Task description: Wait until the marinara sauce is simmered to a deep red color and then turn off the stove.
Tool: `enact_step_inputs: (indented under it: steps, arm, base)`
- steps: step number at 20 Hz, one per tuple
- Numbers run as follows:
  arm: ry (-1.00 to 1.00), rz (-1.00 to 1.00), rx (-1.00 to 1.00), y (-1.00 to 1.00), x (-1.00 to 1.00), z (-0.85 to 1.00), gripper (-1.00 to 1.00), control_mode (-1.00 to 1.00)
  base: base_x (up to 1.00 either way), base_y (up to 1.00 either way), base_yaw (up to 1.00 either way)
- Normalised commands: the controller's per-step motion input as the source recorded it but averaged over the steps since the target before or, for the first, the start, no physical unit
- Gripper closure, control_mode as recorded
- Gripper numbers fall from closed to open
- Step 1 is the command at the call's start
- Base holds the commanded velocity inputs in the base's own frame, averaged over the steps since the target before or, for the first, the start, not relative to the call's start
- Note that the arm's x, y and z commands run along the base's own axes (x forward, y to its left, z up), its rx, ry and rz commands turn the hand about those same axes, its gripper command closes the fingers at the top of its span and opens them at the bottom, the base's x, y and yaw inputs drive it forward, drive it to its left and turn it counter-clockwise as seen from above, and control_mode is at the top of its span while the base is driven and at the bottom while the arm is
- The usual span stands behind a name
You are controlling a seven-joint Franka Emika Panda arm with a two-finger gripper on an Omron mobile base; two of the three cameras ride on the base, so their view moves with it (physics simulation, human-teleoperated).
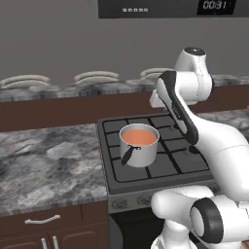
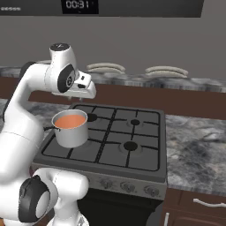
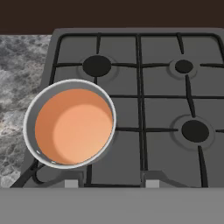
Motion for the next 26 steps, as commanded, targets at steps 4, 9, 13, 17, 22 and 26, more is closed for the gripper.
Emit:
enact_step_inputs:
  steps: [4,9,13,17,22,26]
  arm:
    - [0.0,0.0,0.0,0.0,0.01,0.0,-1.0,-1.0]
    - [0.14,-0.02,-0.02,0.04,0.2,0.01,-1.0,-1.0]
    - [0.0,0.0,0.0,0.0,0.0,0.0,-1.0,-1.0]
    - [0.0,0.0,0.0,0.0,0.0,0.0,-1.0,-1.0]
    - [0.0,0.0,0.0,0.0,0.0,0.0,-1.0,-1.0]
    - [0.0,0.0,0.0,0.0,0.0,0.0,-1.0,-1.0]
  base:
    - [0.0,0.0,0.0]
    - [0.0,0.0,0.0]
    - [0.0,0.0,0.0]
    - [0.0,0.0,0.0]
    - [0.0,0.0,0.0]
    - [0.0,0.0,0.0]
